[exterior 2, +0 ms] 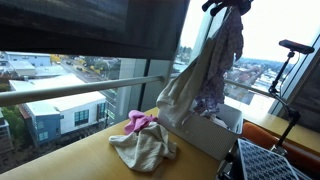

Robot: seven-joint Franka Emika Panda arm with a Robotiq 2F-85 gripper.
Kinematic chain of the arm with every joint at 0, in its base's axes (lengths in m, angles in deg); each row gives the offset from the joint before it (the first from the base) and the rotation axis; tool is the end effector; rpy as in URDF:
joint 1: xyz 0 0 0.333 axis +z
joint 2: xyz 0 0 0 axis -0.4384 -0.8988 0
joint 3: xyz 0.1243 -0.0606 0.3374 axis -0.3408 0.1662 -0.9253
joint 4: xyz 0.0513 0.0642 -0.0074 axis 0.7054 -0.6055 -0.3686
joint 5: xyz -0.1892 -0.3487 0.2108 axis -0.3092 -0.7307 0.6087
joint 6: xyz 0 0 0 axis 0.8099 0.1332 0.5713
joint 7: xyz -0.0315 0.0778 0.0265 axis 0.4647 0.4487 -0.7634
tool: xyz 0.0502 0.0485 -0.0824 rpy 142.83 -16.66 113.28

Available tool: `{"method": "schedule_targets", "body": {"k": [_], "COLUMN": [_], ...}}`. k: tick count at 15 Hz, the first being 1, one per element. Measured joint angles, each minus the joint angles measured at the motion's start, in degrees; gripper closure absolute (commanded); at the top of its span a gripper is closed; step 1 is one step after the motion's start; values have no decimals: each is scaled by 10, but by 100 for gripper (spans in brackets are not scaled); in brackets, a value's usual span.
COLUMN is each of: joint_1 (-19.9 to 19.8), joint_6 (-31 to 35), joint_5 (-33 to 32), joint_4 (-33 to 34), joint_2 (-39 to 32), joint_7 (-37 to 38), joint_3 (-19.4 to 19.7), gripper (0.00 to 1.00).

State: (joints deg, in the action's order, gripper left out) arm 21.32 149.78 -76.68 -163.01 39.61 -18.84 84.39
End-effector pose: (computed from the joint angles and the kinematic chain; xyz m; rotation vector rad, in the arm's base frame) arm 0.5338 -0.1354 0.7473 2.7951 0.2021 0.9212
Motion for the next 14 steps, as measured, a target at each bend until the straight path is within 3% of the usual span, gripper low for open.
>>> {"method": "schedule_targets", "body": {"k": [4, 14], "joint_1": [0, -1], "joint_6": [-23, -23], "joint_5": [0, 0], "joint_4": [36, 32], "joint_2": [8, 4], "joint_7": [-2, -9], "joint_3": [8, 38], "gripper": [96, 96]}}
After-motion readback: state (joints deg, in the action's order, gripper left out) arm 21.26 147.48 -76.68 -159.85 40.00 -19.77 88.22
